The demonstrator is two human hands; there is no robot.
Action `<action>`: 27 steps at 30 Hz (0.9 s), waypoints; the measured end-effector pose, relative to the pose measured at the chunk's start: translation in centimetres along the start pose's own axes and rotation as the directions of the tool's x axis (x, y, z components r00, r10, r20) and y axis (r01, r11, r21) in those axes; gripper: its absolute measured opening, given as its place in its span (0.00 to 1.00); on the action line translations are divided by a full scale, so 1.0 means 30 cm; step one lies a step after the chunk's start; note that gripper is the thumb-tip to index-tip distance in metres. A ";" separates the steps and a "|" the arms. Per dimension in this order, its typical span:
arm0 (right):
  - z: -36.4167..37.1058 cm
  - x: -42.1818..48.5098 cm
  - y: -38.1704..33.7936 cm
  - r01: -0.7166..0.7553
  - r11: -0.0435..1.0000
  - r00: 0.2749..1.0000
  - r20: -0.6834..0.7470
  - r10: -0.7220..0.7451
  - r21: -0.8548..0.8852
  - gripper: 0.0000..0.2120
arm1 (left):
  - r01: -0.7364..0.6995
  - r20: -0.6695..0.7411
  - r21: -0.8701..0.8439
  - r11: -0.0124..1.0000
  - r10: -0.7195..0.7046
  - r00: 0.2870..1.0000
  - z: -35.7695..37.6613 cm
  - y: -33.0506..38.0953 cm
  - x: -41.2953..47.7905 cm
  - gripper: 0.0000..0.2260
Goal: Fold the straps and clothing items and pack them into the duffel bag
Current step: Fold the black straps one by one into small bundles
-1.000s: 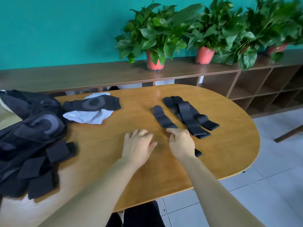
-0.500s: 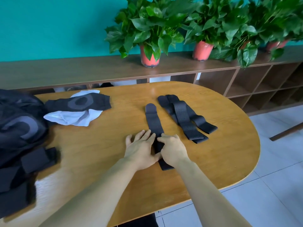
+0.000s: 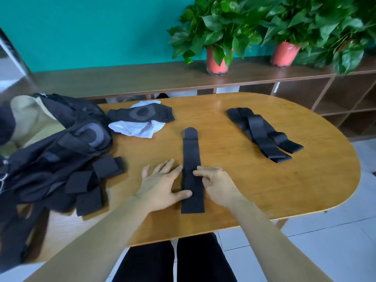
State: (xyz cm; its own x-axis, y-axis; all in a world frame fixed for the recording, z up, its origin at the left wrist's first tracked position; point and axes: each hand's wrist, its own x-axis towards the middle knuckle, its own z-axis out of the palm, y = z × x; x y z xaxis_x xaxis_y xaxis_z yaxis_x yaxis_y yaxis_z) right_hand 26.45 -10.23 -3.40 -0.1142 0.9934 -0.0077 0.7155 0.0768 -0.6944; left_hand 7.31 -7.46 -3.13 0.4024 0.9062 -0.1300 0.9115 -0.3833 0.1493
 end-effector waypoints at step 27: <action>-0.031 0.136 0.023 0.114 0.910 0.984 0.172 -0.048 -0.398 0.22 | -0.373 -0.164 -0.220 0.901 0.343 0.925 0.024 -0.029 -0.084 0.20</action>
State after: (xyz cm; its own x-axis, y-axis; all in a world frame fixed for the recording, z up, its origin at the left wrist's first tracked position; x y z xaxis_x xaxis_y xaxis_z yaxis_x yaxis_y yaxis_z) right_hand 27.10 -6.04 -3.25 -0.2652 0.9593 -0.0975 0.9124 0.2170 -0.3471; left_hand 5.55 -9.54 -3.65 0.6711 0.7357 0.0914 0.6524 -0.6447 0.3985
